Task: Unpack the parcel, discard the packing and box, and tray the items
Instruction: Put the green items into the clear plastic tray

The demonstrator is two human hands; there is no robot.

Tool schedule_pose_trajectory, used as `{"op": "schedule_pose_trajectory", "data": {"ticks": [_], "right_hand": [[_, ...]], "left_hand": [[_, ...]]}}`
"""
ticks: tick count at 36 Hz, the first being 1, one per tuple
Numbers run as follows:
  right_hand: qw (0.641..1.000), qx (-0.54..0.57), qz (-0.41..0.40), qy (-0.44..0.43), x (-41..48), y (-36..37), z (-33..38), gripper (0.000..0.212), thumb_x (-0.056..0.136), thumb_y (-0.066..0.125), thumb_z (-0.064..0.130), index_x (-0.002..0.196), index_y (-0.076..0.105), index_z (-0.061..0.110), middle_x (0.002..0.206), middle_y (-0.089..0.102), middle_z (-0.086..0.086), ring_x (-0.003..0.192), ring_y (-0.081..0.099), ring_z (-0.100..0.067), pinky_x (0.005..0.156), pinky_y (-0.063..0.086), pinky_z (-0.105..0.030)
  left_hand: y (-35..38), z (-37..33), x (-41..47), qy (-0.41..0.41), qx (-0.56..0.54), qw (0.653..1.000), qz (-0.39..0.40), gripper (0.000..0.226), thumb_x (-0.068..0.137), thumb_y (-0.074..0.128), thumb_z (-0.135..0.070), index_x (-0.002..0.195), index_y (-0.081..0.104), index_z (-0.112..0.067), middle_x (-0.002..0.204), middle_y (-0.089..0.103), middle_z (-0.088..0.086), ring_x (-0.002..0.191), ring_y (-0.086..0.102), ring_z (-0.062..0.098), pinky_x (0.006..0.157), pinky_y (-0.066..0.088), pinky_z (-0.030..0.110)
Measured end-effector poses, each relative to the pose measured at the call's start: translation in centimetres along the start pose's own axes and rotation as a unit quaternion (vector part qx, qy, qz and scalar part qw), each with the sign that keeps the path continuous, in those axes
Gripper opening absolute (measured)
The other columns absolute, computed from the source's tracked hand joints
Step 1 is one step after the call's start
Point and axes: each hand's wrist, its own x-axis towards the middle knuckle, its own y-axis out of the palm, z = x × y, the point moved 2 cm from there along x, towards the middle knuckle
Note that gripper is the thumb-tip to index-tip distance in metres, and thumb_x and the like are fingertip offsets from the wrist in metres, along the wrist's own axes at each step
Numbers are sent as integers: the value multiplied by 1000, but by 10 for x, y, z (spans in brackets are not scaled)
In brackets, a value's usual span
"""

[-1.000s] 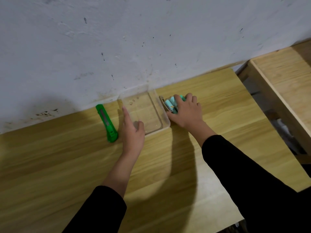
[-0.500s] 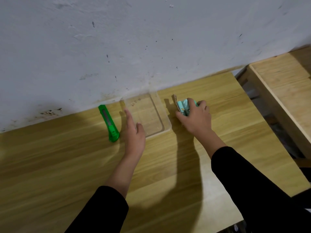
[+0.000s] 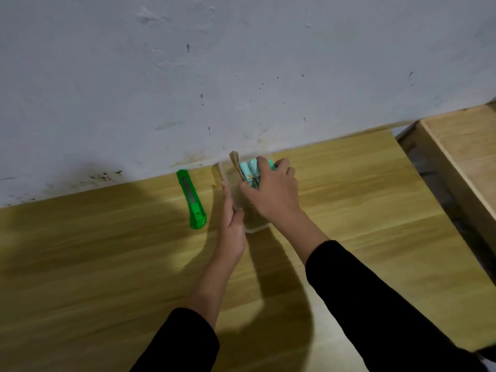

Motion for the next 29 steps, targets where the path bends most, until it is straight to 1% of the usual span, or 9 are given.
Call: {"op": "schedule_pose_trajectory", "data": {"ticks": [2,5,11,14,19,23,25,27,29], "right_hand": [[1000,-23,0,-11,1,4,2,58,78,51,51,125,41,17,116,42,-18,104,41,-35,87,38,-43],[998,-51,1,-28,2,9,6,57,79,50,52,123,42,15,117,43,-19,105,41,-35,87,37,-43],[994,-96,23,-37,5,22,8,56,83,47,51,124,41,13,122,40,-20,110,40,-36,91,36,-42],[994,-97,42,-35,8,27,4,60,86,45,50,130,37,10,126,38,-21,113,38,-36,94,36,-41],[995,-55,71,-39,9,27,0,65,89,44,49,140,27,11,135,35,-22,122,35,-38,101,34,-45],[993,44,103,-48,0,21,-3,69,92,46,44,146,18,11,150,19,-21,139,19,-36,113,25,-45],[991,61,98,-72,-7,17,-5,70,91,48,41,146,17,11,154,12,-19,143,11,-33,117,20,-46],[992,54,79,-84,-12,14,-10,69,90,52,36,145,20,8,153,15,-19,142,13,-33,117,20,-44],[994,49,66,-73,-17,13,-15,68,88,54,30,143,23,4,147,24,-21,137,22,-36,113,25,-42]], "left_hand": [[-3,-2,1,-11,-18,1000,18,67,93,24,15,148,4,-17,136,28,-11,123,34,4,84,44,4],[-11,-2,3,-24,-15,999,33,73,88,23,22,148,6,-16,145,29,-3,124,34,6,87,43,8],[-20,-5,4,-41,10,997,59,78,85,27,24,148,9,-17,156,16,2,131,27,5,105,29,25],[-21,-6,6,-44,18,997,63,76,86,29,22,148,9,-18,155,18,1,129,27,2,103,31,22],[-22,-5,8,-41,17,997,64,76,88,33,20,148,10,-20,155,20,1,132,27,4,92,43,15],[-20,-5,6,-39,12,998,56,76,87,33,20,148,10,-20,156,18,2,139,22,9,106,32,25],[-19,-4,5,-35,7,998,52,76,87,33,20,148,9,-19,155,18,2,141,21,13,107,31,27],[-18,-4,5,-36,3,998,49,76,87,31,21,148,9,-19,155,18,1,142,21,13,102,36,22],[-17,-4,6,-33,10,998,50,77,86,31,22,148,10,-19,154,17,-4,139,22,7,91,42,11]]}}
